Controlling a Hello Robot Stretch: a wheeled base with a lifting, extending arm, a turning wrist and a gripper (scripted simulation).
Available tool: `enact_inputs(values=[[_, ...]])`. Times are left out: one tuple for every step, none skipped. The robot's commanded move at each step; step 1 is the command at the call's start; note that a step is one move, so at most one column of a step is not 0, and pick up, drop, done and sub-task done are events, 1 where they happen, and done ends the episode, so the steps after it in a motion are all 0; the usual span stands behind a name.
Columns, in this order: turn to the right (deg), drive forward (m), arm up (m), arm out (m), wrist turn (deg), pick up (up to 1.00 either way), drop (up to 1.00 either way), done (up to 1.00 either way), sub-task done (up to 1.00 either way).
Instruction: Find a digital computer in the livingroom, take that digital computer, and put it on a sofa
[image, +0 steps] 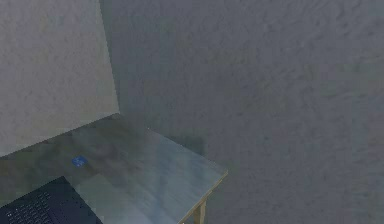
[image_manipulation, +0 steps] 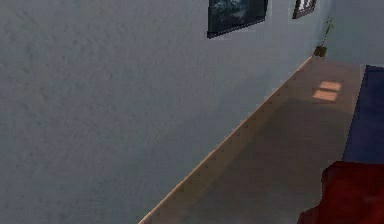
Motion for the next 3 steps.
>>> enact_inputs(values=[[27.0,0.00,0.00,0.00,0.0,0.00,0.00,0.00,0.00],[0.0,0.45,0.00,0.00,0.0,0.00,0.00,0.00,0.00],[18.0,0.00,0.00,0.00,0.0,0.00,0.00,0.00,0.00]])
